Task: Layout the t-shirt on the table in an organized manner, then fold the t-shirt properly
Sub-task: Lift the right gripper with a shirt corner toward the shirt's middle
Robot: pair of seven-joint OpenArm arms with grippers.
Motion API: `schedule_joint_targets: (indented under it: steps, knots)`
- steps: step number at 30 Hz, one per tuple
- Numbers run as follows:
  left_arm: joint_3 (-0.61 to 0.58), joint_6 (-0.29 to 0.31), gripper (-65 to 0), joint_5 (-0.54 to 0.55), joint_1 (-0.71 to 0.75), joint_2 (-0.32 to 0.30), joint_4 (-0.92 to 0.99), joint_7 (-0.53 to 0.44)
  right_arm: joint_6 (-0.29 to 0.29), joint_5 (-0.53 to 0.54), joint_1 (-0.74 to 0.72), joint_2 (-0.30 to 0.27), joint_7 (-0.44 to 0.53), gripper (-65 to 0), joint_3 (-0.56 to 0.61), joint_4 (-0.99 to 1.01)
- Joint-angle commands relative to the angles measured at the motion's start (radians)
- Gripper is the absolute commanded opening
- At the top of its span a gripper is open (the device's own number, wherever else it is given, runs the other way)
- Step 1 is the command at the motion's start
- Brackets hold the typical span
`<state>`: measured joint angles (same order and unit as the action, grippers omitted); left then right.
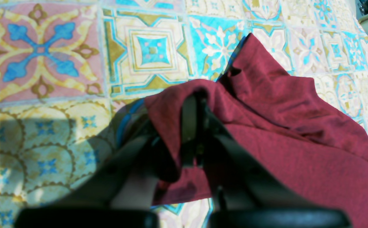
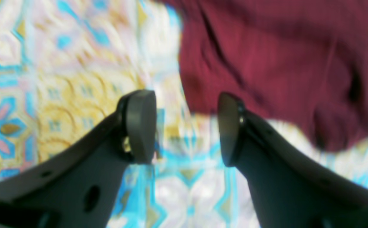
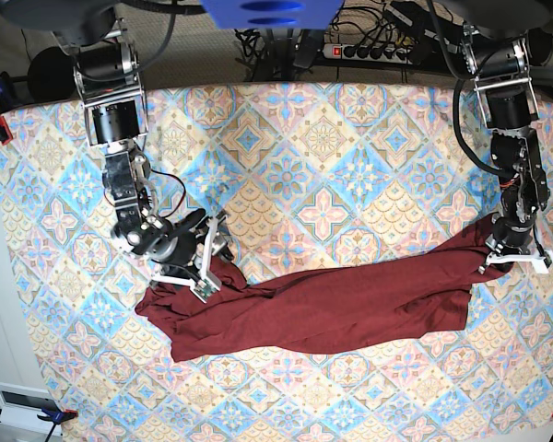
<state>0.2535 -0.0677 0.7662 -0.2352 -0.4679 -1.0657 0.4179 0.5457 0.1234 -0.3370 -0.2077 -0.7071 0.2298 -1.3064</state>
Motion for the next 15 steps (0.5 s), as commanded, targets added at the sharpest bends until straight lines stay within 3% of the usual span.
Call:
schedule_joint_targets:
  steps: [1,6,11,15]
  knots:
    - [0.004,0.007,-64.8,0.002,-0.020,-0.021,-0.017,-0.021,-0.003,-0.031,-0.018,-0.009,0.017,-35.4,0.004,0.008]
    - [0.004,0.007,-64.8,0.002,-0.020,-0.021,-0.017,-0.021,-0.003,-0.123,-0.021,-0.008,0.074,-35.4,0.030,0.090]
    - [0.004,0.007,-64.8,0.002,-0.020,-0.021,-0.017,-0.021,-0.003,-0.132,-0.053,0.049,0.103,-35.4,0.035,0.167]
    - [0.004,0.007,-64.8,0.002,-0.020,-0.021,-0.017,-0.021,-0.003,-0.143,-0.095,0.054,0.125,-35.4,0.035,0.213]
